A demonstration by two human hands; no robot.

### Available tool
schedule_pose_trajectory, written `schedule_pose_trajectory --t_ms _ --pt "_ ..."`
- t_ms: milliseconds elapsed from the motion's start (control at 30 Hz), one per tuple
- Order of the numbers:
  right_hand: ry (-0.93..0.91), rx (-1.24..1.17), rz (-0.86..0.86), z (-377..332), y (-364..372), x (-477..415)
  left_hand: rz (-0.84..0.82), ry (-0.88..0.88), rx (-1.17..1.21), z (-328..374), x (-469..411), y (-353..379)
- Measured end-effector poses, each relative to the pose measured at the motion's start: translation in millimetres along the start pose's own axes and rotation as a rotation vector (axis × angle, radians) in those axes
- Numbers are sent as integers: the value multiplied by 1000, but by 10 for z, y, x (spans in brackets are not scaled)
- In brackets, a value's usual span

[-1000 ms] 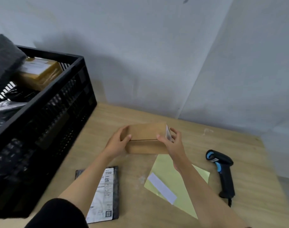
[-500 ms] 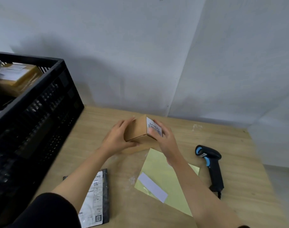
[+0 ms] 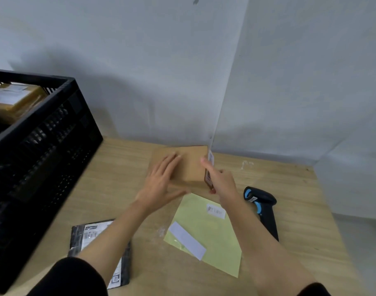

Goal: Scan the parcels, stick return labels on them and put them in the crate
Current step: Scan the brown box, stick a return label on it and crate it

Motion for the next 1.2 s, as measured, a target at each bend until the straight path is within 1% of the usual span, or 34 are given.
schedule_pose_trajectory --t_ms 67,100,133,167,200,267,300,333,367,400,467,533,567,600,633,700,733,767,800,833,867,900,967,1033,1200 --pt "130 -93 -59 105 50 28 -2 17 -156 86 106 74" --pt "171 -138 -88 142 74 47 36 -15 -187 93 142 69" --pt "203 -182 -111 175 93 74 88 -99 -146 68 175 51" --pt "224 -224 -129 203 107 108 139 -240 -27 9 215 52" --pt "234 -258 -137 232 113 137 182 -415 160 -72 275 85" --pt "234 -311 -139 284 123 173 204 -740 646 -180 395 294" --pt "220 -327 -140 292 123 190 191 -858 884 -171 435 429" --pt "202 -328 -147 292 124 205 161 -946 1072 -137 457 552" --pt "182 -319 -154 290 124 210 118 -994 1190 -92 457 641" --pt "164 -307 -155 284 116 216 82 -1009 1245 -50 437 692" --pt "135 -273 -159 247 79 234 62 -1024 1262 -12 370 754" --pt "89 -192 -169 203 20 233 80 -1078 1273 -19 320 811" --pt "40 -138 -145 185 -53 216 86 -1116 1287 -18 300 832" --pt "-30 -82 -72 178 -185 177 86 -1157 1303 -16 279 857" --pt "-104 -22 55 204 -385 125 81 -1194 1320 -7 261 882" --pt "-193 155 403 333 -902 84 69 -1247 1334 22 232 937" --pt "-176 262 550 452 -1137 82 68 -1269 1332 38 216 965" --pt "-108 353 637 612 -1320 65 68 -1290 1334 54 207 992" --pt "-10 420 655 794 -1446 26 64 -1305 1339 72 195 1015" --pt "84 468 625 969 -1512 -24 57 -1315 1343 88 178 1033" --pt "151 508 579 1108 -1541 -68 46 -1322 1346 102 158 1046" --pt "179 546 539 1198 -1546 -108 36 -1330 1351 114 139 1055" --pt "157 594 508 1252 -1539 -179 28 -1343 1354 102 96 1055" --pt "112 572 498 1238 -1519 -249 28 -1334 1333 63 53 1023" --pt "0 339 329 996 -1290 -309 78 -1324 1301 -94 33 859"
Point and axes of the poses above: each hand's wrist, its own x-axis away from the middle knuckle, its own y-axis out of the palm, z = x × y, the point moved 9 cm from there along -x, towards the middle knuckle, and after that the axes turned 4 degrees about z, right-handed, at the moved point
